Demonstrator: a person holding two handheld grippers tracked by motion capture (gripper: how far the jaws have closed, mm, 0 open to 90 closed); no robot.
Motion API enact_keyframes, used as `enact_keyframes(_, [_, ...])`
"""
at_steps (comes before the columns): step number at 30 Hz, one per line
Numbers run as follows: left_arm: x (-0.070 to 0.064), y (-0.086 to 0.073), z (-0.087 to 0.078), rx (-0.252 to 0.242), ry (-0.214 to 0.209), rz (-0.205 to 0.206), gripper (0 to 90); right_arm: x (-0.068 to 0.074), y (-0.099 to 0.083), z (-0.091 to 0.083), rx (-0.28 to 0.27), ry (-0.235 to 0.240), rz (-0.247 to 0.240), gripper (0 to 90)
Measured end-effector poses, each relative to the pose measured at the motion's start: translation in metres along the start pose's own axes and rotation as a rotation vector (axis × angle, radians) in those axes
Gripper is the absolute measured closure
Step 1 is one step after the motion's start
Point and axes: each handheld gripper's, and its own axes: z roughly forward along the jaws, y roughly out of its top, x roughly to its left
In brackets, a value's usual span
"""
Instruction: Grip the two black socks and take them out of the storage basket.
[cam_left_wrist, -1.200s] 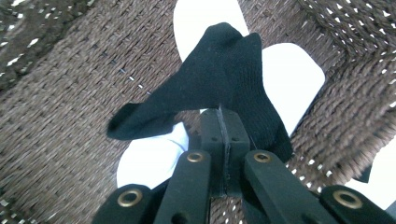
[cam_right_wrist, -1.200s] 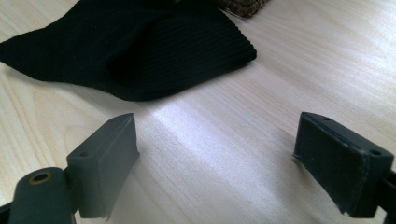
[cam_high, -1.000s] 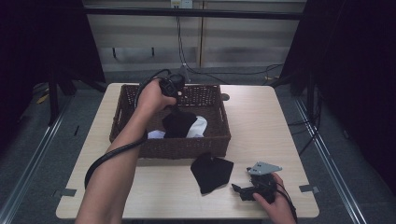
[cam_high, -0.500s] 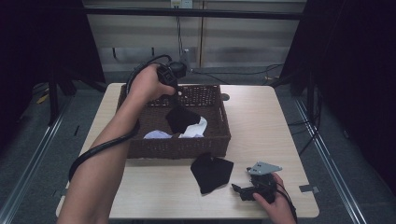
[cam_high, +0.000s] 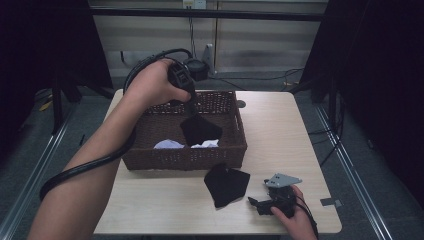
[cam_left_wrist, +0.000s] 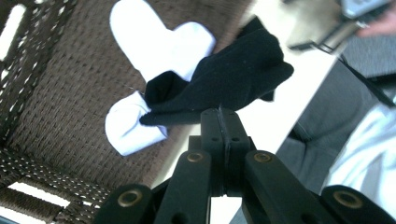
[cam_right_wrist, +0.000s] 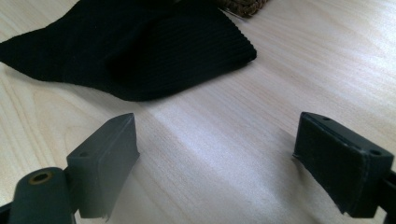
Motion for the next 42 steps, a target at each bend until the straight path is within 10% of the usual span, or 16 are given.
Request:
enact_keyframes(9, [-0.061,-0.006,0.009,-0.034,-0.081,0.171,90.0,0.000,0.000,0.000,-0.004,-0.001,-0.001,12.4])
enact_keyframes(15, [-0.067,-0.009,0.052,-0.025,-0.109,0.196,88.8,0.000,0.000,0.000,-0.007,-0.001,-0.006,12.4])
enact_keyframes(19, [-0.061,-0.015,0.082,-0.060,-0.066,0.160,56.6,0.000,0.000,0.001,-0.008,-0.001,-0.003,12.4])
enact_keyframes(42, [-0.040,-0.132,0.176,-0.153,0.053,0.047,32.9,0.000,0.000,0.000,-0.005,-0.001,-0.005,12.4])
